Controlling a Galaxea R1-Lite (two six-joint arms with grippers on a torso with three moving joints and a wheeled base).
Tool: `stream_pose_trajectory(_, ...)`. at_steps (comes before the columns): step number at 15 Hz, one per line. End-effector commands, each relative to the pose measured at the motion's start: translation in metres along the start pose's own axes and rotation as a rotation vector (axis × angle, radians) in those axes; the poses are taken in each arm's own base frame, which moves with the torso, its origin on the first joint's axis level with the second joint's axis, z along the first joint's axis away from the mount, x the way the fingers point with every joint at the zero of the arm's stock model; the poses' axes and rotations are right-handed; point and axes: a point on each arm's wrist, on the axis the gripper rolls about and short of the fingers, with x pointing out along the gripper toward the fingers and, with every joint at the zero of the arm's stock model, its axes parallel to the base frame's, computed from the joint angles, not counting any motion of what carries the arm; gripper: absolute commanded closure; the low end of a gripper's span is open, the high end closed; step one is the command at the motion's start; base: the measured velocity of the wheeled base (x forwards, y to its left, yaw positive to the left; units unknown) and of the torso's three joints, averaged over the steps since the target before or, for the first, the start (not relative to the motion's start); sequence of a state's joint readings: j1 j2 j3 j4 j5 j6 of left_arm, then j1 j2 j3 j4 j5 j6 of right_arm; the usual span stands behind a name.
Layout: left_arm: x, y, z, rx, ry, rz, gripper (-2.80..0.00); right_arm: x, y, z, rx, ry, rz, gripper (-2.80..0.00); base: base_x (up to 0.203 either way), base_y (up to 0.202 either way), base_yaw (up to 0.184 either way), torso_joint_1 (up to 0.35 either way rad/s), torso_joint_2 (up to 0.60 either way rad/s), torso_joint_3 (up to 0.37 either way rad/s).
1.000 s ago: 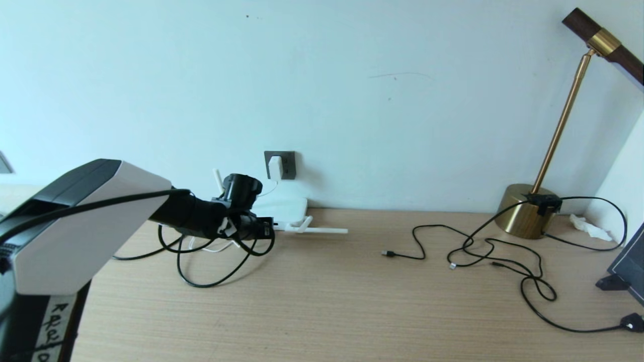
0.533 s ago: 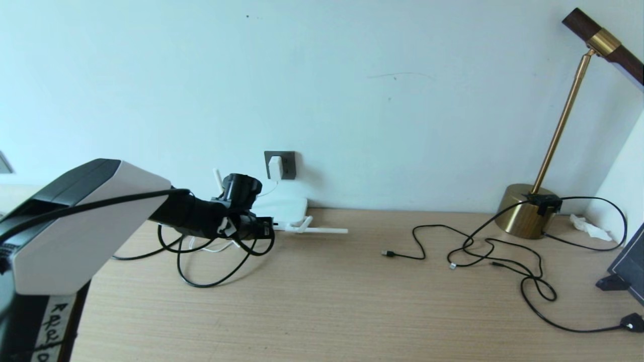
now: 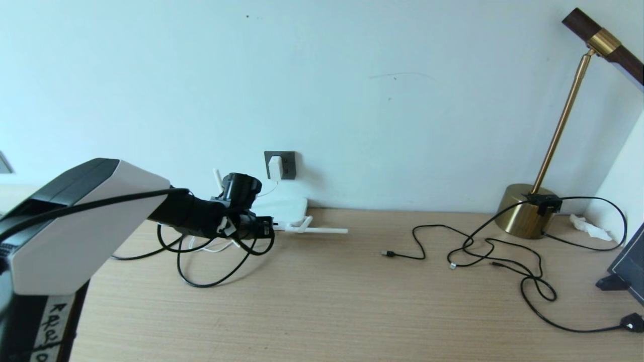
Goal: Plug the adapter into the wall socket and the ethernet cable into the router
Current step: Plug cable into router interface
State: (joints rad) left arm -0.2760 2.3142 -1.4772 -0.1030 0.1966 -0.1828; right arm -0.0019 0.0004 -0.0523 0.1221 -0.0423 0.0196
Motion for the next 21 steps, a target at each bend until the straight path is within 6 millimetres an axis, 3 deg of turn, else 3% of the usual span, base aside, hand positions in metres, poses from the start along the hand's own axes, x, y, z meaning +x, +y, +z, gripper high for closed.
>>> stream_pose_trajectory(1, -0.0014, 0.0000, 0.0013, -0.002, -0.005, 0.000, 0.00, 0.0001, -0.0001, -0.0001, 0.000, 0.002, -0.002, 0.00, 0.000, 0.000, 0.000, 0.000, 0.00, 0.000)
stream_pose_trajectory(21, 0.0009, 0.0001, 0.0059, -0.004, -0.004, 0.003, 0.00, 0.0001, 0.0000, -0.0001, 0.000, 0.002, 0.000, 0.00, 0.000, 0.000, 0.000, 0.000, 0.00, 0.000)
